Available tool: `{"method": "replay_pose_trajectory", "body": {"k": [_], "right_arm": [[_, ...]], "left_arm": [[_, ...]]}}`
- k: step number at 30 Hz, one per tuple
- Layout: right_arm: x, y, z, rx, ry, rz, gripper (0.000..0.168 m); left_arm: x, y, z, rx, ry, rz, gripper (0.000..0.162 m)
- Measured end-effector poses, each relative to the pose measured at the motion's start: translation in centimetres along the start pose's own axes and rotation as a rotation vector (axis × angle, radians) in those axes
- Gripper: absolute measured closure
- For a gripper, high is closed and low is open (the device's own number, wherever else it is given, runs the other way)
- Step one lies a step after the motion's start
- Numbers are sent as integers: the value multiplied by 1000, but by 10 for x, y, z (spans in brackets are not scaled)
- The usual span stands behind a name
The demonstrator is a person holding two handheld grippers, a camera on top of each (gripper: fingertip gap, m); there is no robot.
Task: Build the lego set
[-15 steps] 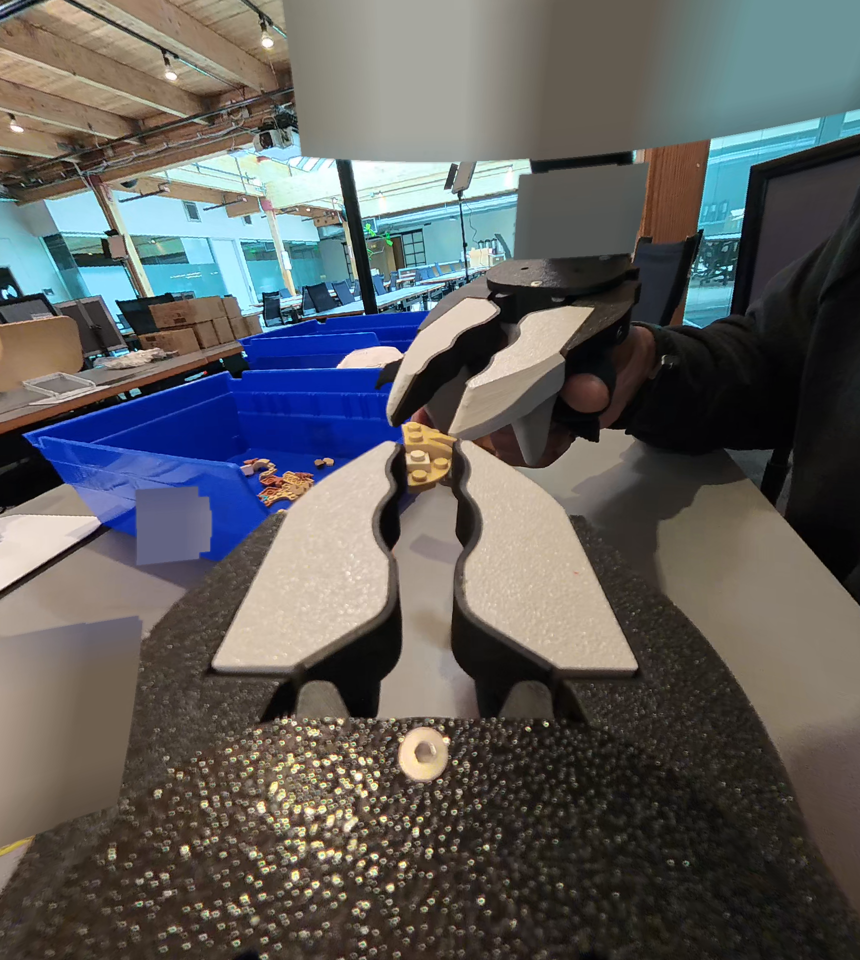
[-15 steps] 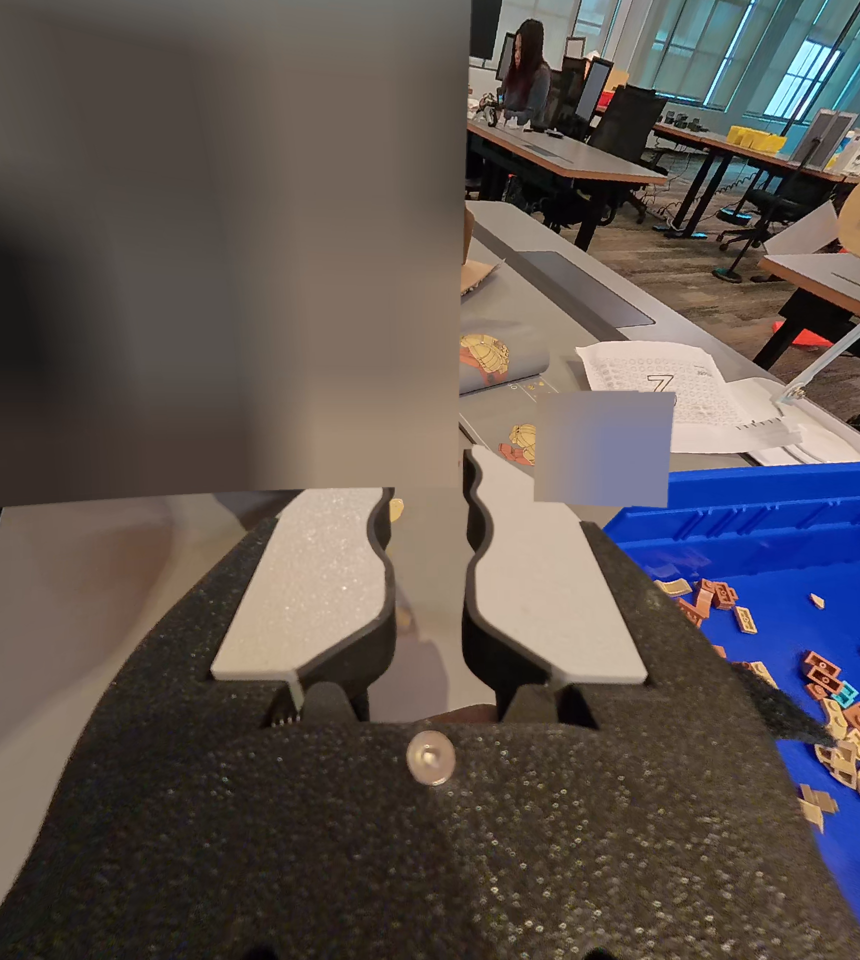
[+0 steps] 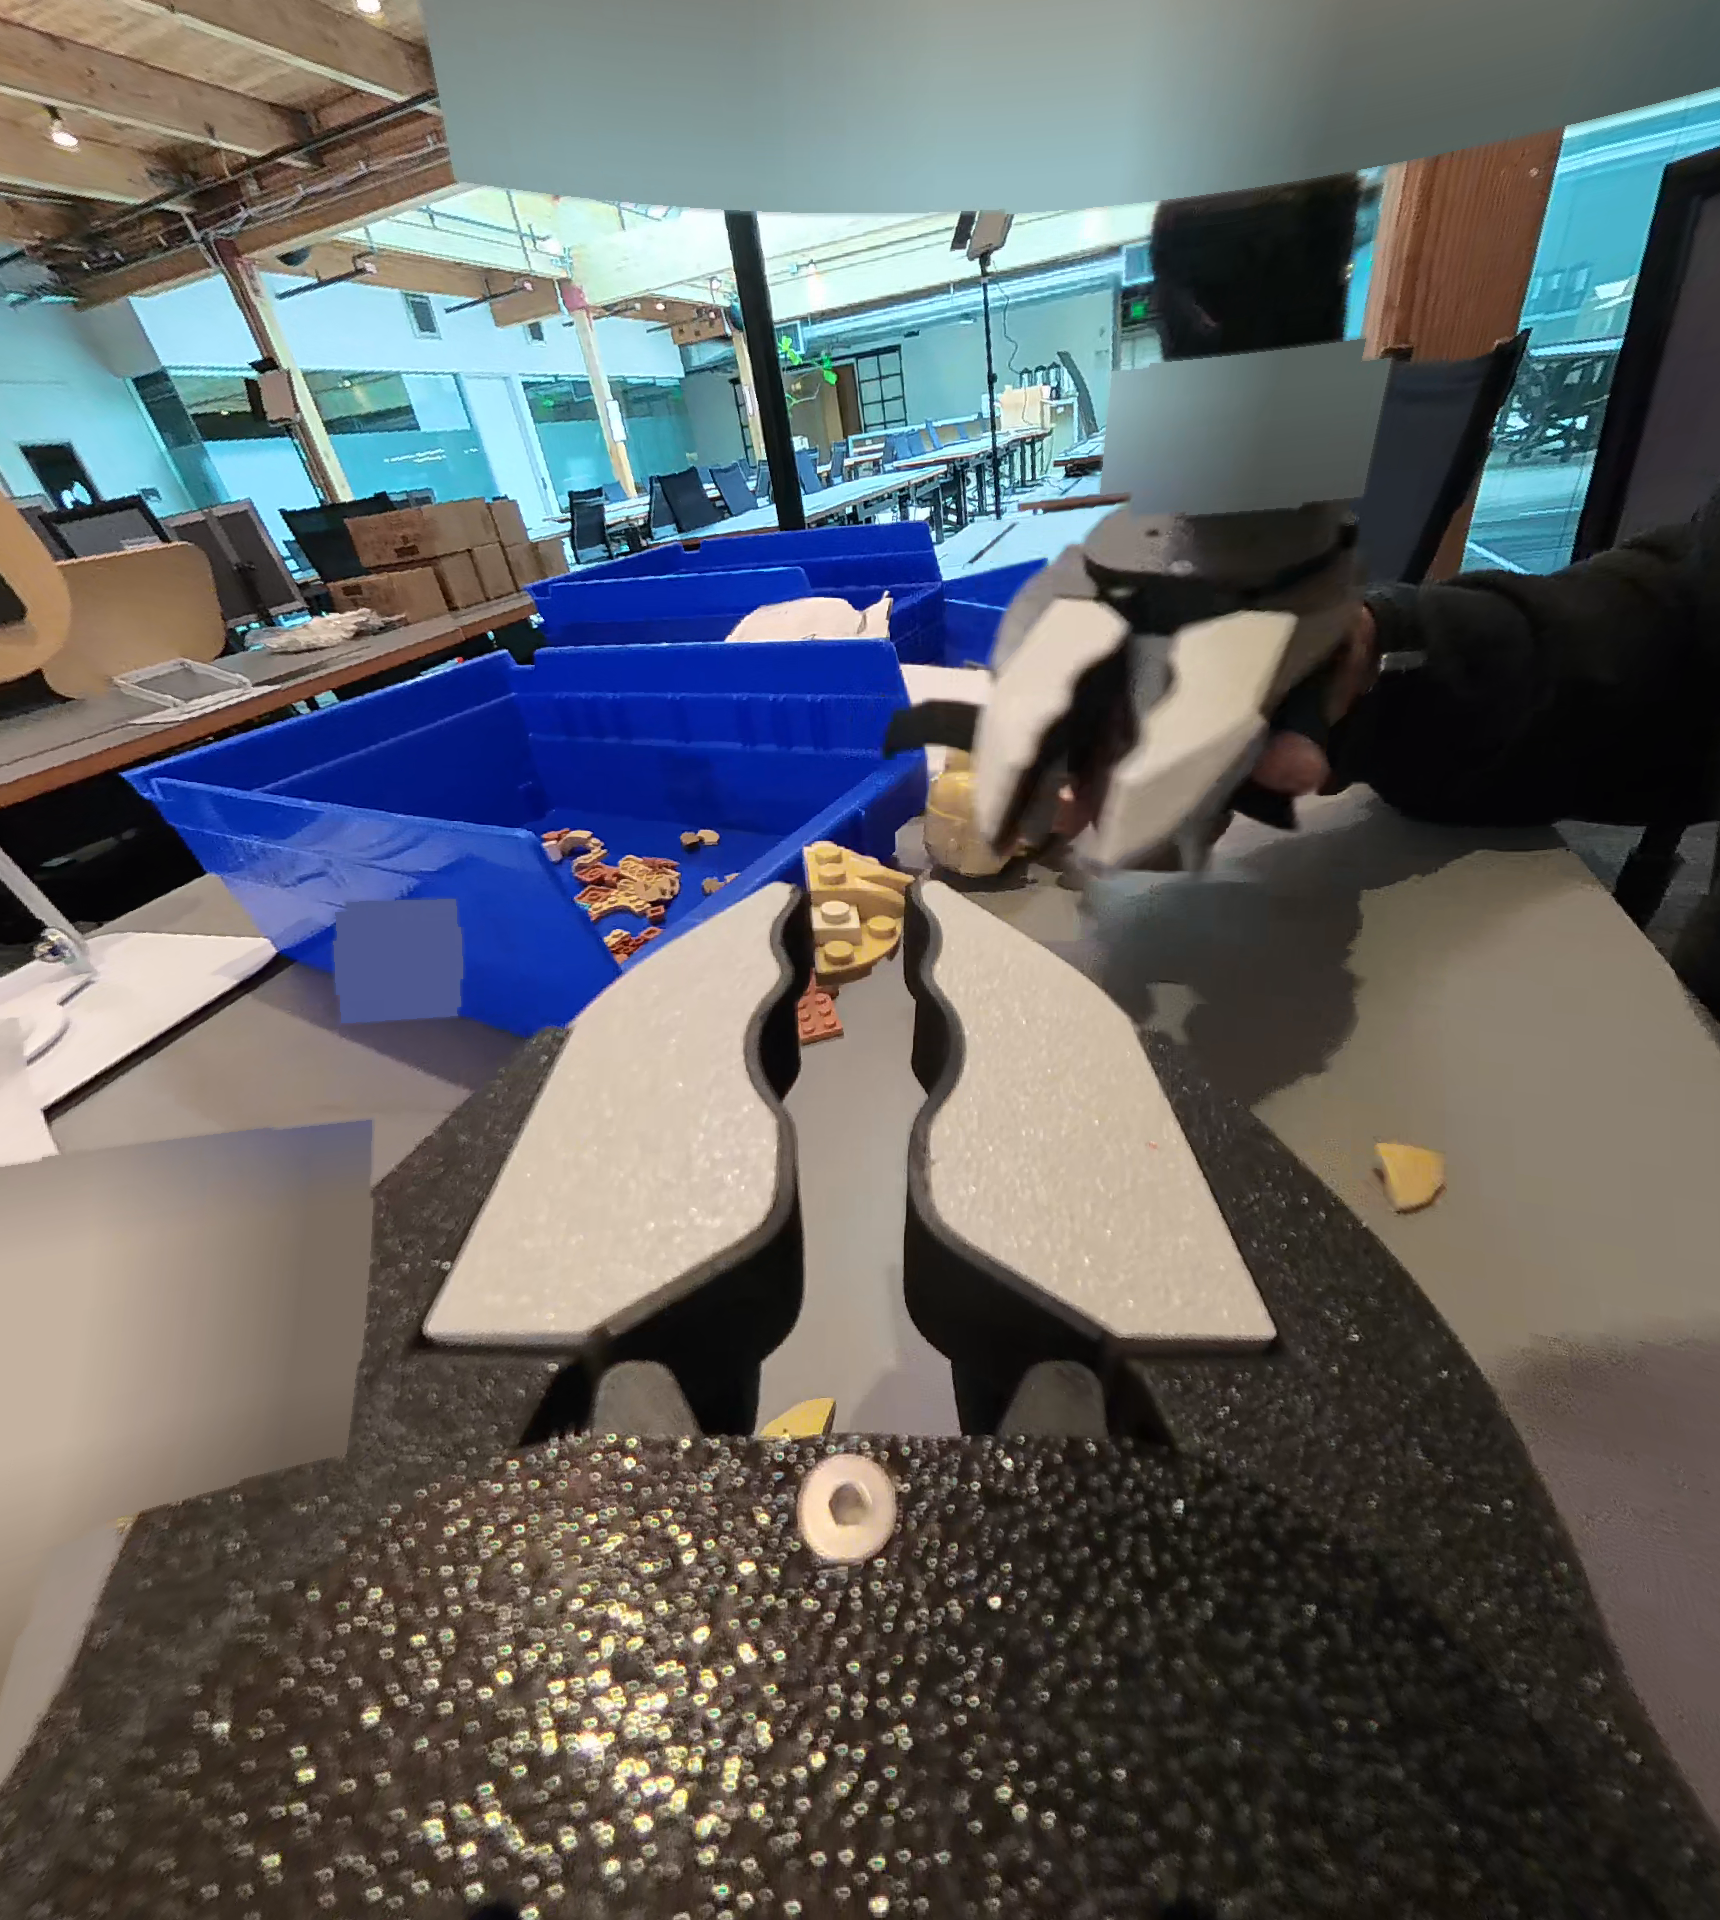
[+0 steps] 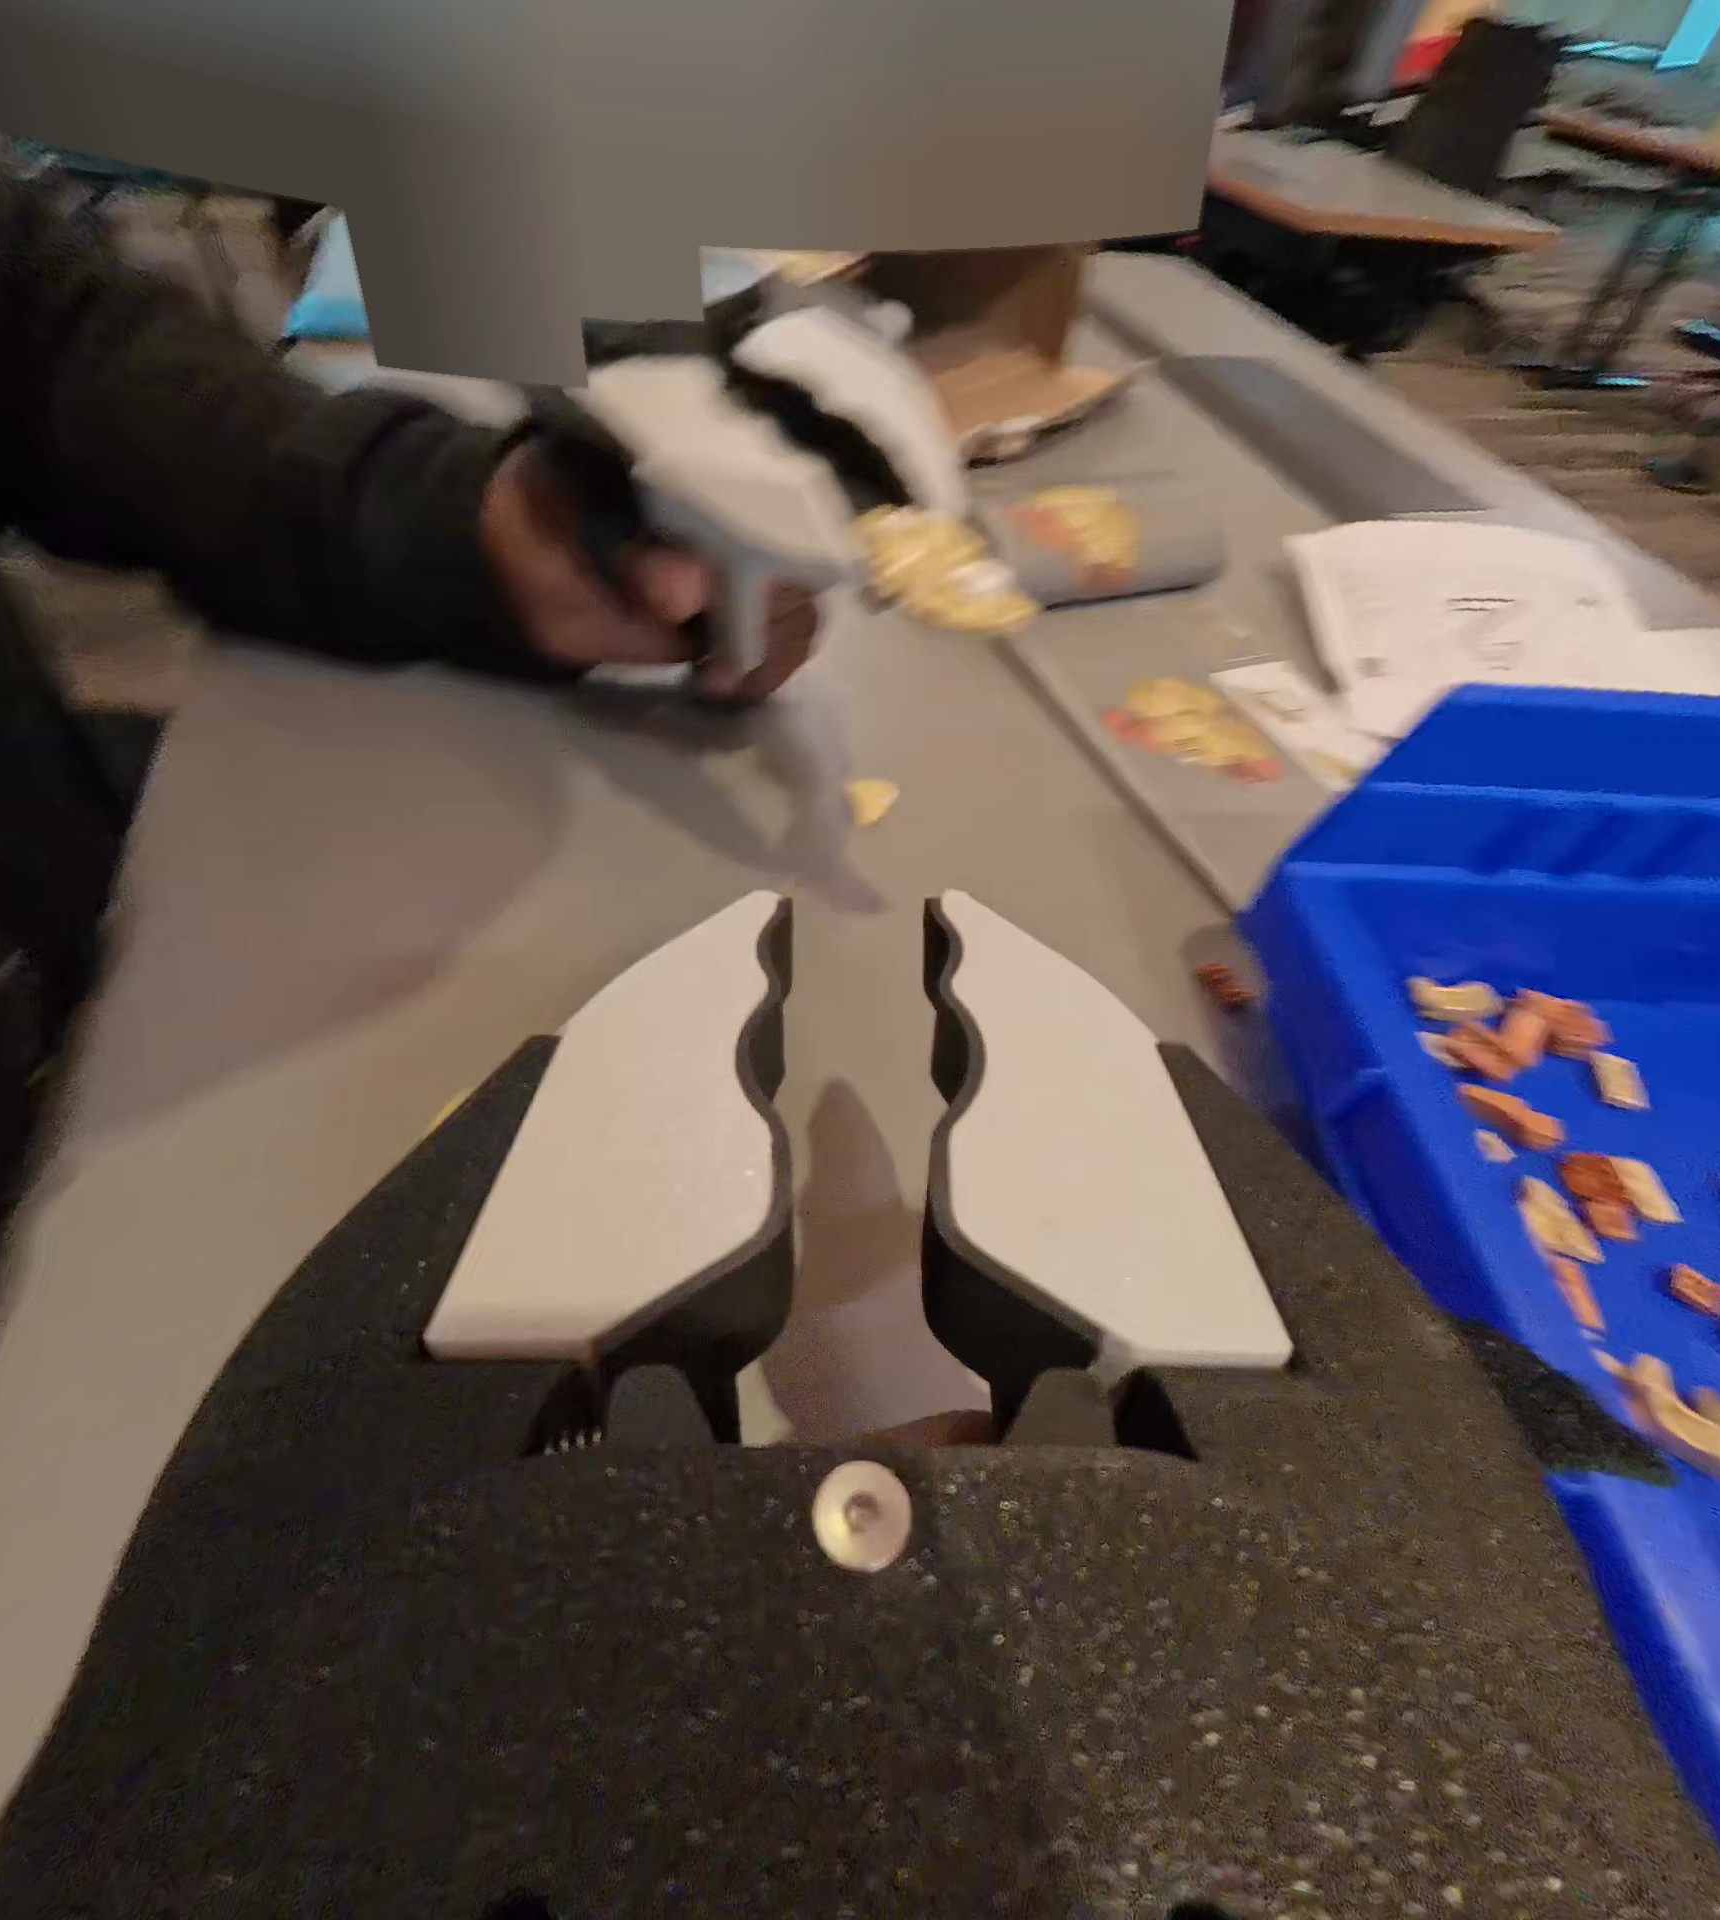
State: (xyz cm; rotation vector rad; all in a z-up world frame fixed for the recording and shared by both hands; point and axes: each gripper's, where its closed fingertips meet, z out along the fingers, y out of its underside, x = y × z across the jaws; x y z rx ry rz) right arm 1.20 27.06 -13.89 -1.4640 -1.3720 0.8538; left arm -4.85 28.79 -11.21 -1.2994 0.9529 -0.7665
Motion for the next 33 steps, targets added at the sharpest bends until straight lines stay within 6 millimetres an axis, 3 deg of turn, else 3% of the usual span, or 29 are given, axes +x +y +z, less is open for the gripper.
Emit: {"method": "replay_pose_trajectory", "body": {"k": [4, 9, 14, 19, 21, 23, 28, 33], "right_arm": [[-59, 36, -4, -154, -218, -203, 145], [-95, 58, 4, -276, -327, -258, 140], [-91, 67, 11, -355, -270, -304, 141], [-51, 71, 13, -438, -84, -404, 139], [-39, 72, 12, -472, 0, -368, 138], [-41, 73, 10, -479, 31, -251, 137], [-68, 62, 9, -392, 158, 290, 141], [-85, 69, 15, -454, 375, 377, 133]], "left_arm": [[2, 2, 2, -6, 19, -10, 146], [9, 1, 3, -5, 50, -4, 146], [16, 2, 2, -21, 80, 6, 145], [19, 3, 2, -28, 93, 0, 145], [19, 3, 2, -30, 91, 1, 145], [19, 3, 0, -32, 89, -4, 145], [19, 5, -4, -46, 78, -15, 145], [24, 7, -4, -62, 78, -23, 145]]}}
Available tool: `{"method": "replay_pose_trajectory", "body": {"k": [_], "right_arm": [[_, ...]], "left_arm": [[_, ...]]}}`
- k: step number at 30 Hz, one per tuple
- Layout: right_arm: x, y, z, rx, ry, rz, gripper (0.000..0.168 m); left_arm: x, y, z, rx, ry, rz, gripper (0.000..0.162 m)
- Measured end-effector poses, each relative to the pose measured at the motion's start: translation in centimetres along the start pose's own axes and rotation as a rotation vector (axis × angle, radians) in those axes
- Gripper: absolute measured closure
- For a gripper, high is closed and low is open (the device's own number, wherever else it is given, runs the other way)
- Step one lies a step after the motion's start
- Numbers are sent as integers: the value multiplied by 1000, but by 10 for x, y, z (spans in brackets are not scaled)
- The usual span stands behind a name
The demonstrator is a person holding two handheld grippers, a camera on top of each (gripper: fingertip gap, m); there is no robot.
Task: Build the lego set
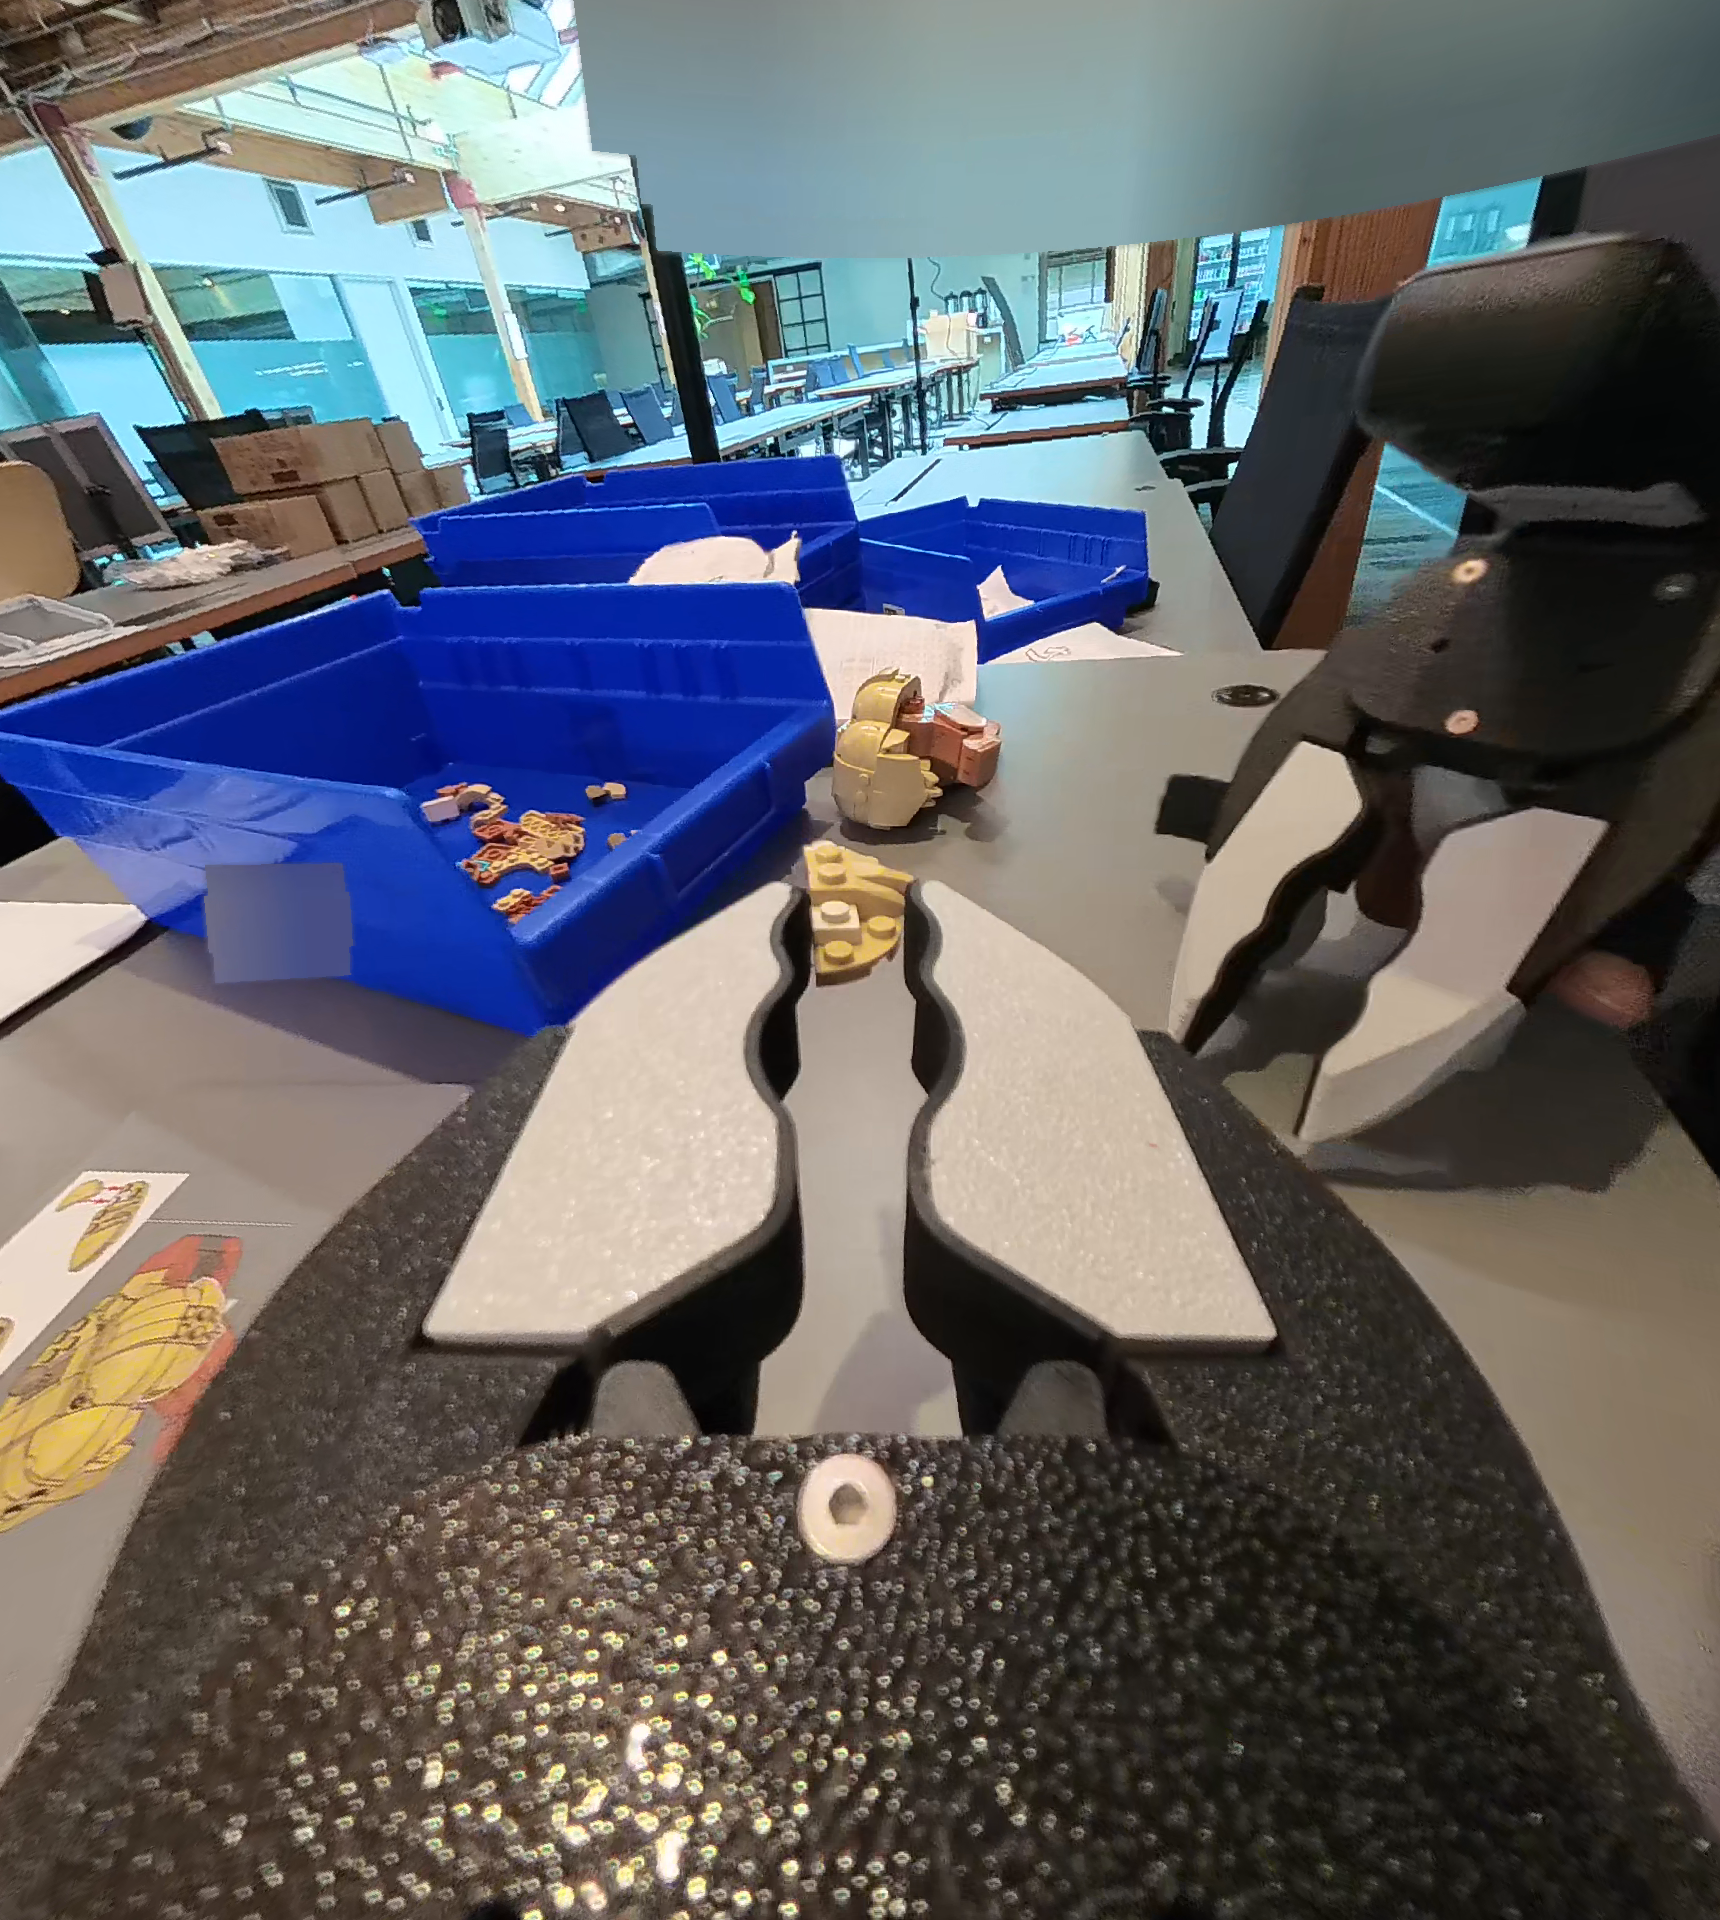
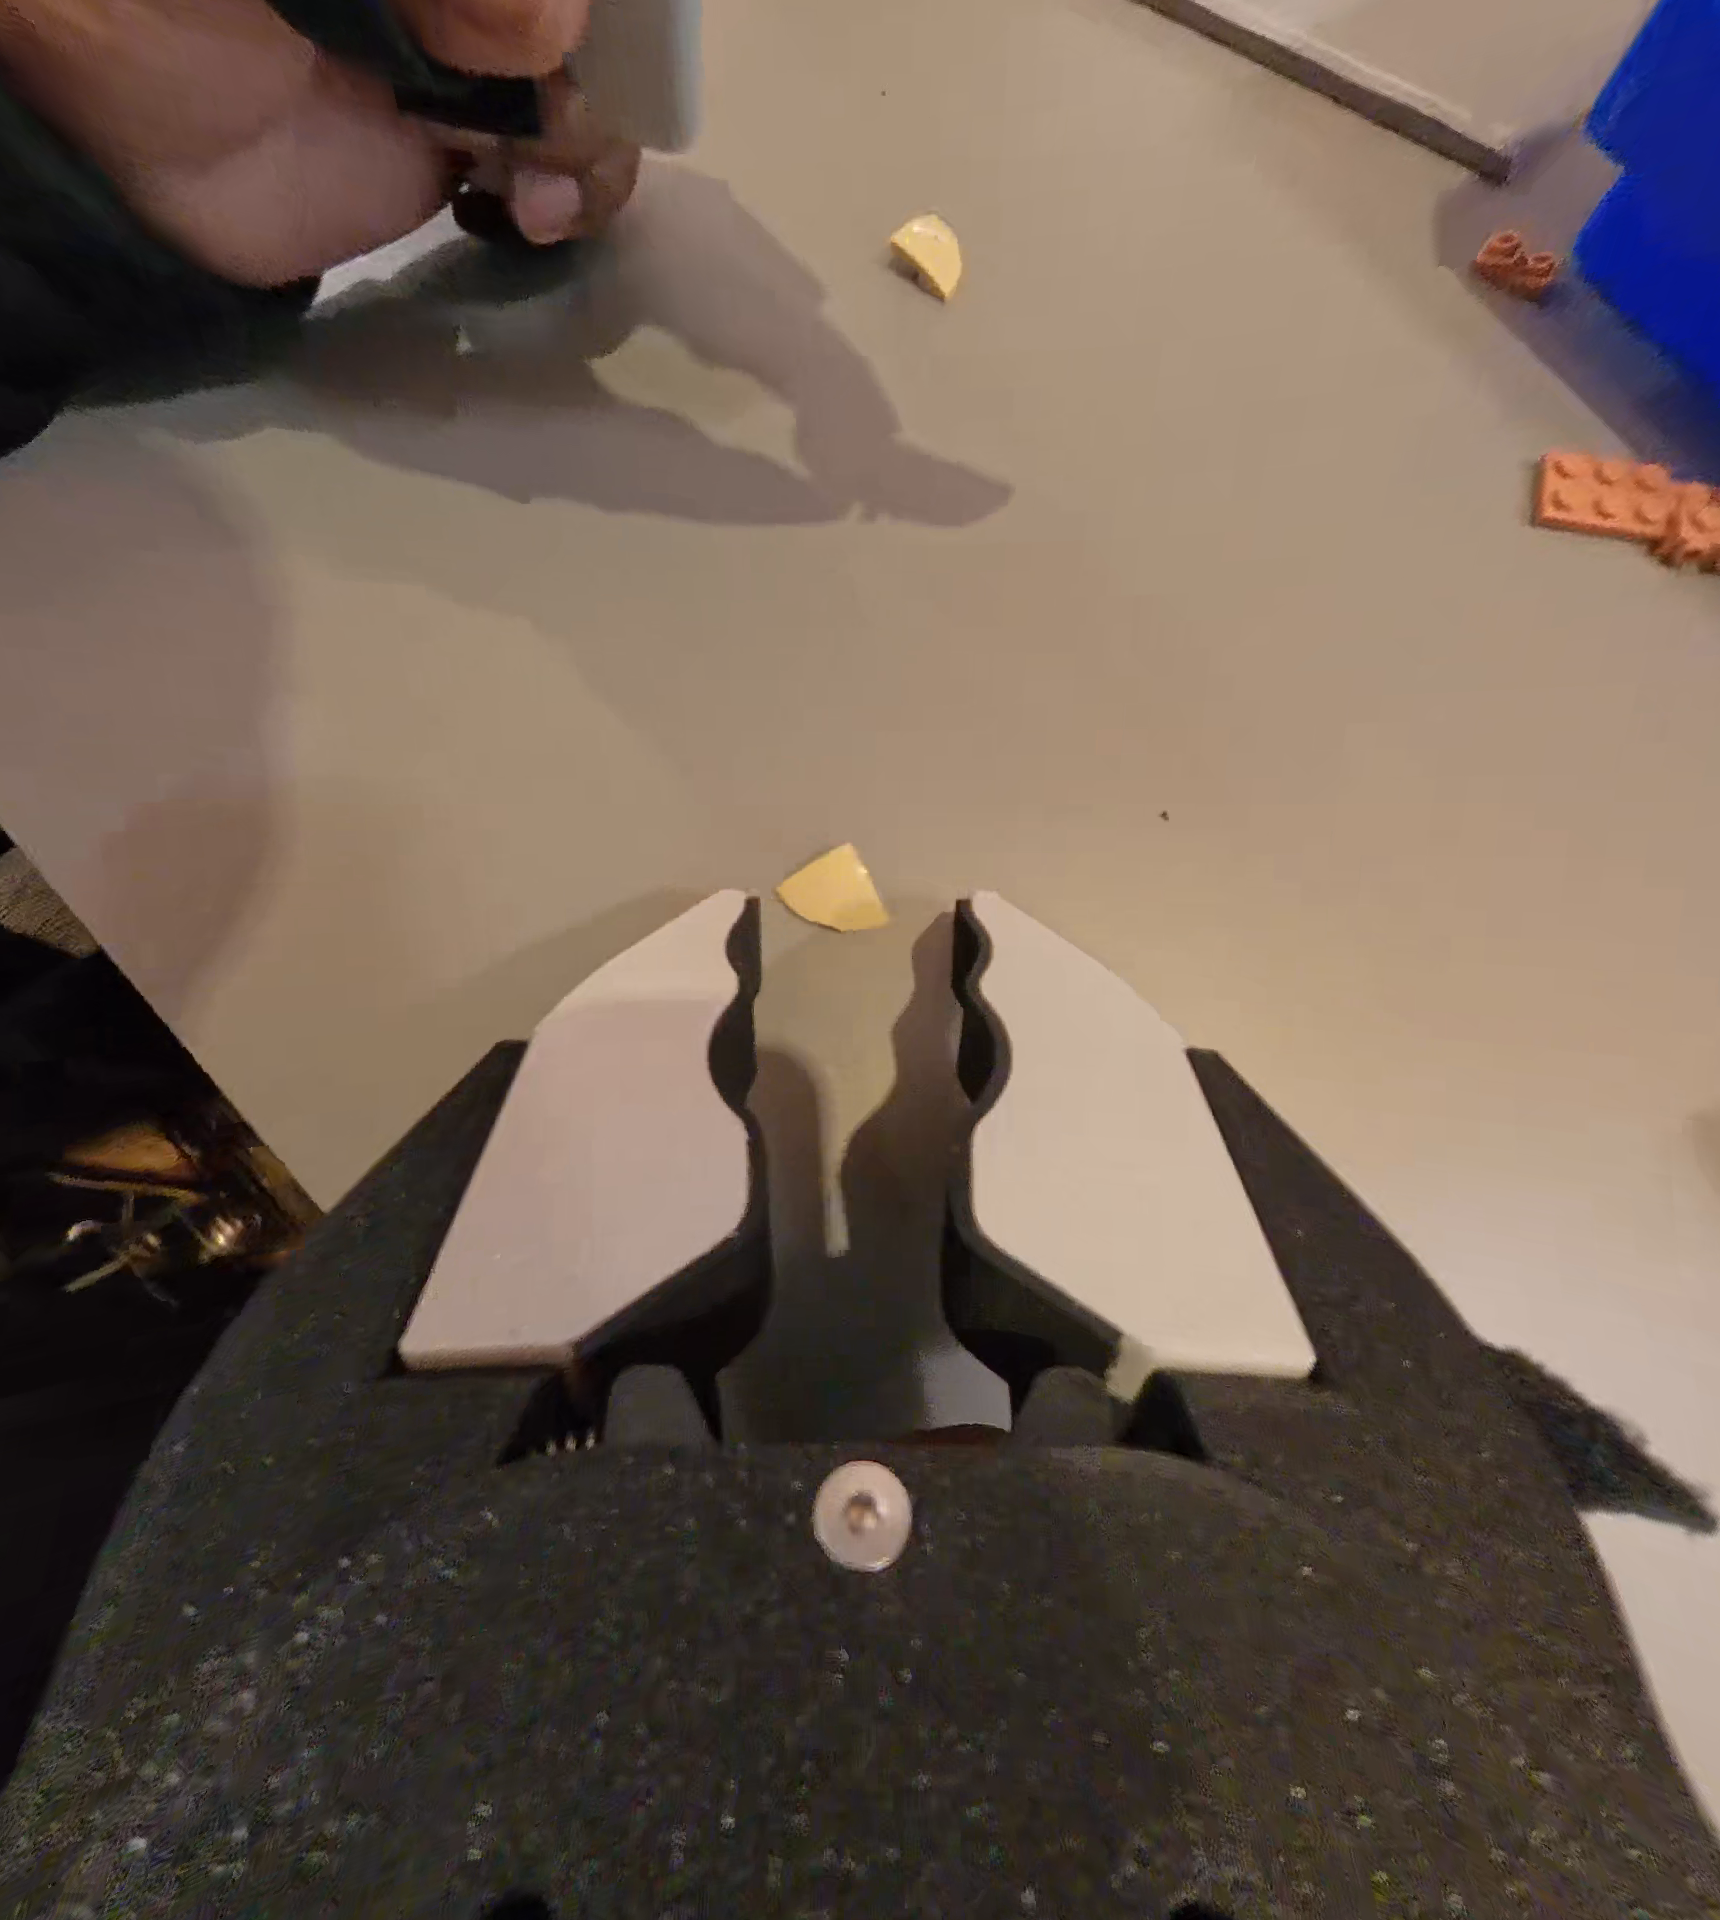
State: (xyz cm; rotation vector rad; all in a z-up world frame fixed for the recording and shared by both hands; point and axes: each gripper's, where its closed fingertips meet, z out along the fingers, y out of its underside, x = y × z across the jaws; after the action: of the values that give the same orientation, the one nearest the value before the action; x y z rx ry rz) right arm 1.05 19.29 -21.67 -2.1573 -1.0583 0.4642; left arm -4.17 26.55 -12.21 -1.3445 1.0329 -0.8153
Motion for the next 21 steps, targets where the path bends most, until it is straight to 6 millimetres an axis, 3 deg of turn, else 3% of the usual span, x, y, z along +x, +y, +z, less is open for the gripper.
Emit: {"method": "replay_pose_trajectory", "body": {"k": [7, 18, 19, 21], "right_arm": [[0, 1, 4, -18, 184, -8, 139], [1, 0, 8, -50, 90, -61, 153], [2, 0, 7, -47, 74, -81, 168], [6, -2, 7, -37, 24, -117, 168]], "left_arm": [[13, 1, -3, -14, 23, 20, 145], [24, 4, -4, -32, 96, 65, 145], [26, 5, -4, -36, 106, 69, 145], [28, 5, -4, -40, 129, 70, 145]]}}
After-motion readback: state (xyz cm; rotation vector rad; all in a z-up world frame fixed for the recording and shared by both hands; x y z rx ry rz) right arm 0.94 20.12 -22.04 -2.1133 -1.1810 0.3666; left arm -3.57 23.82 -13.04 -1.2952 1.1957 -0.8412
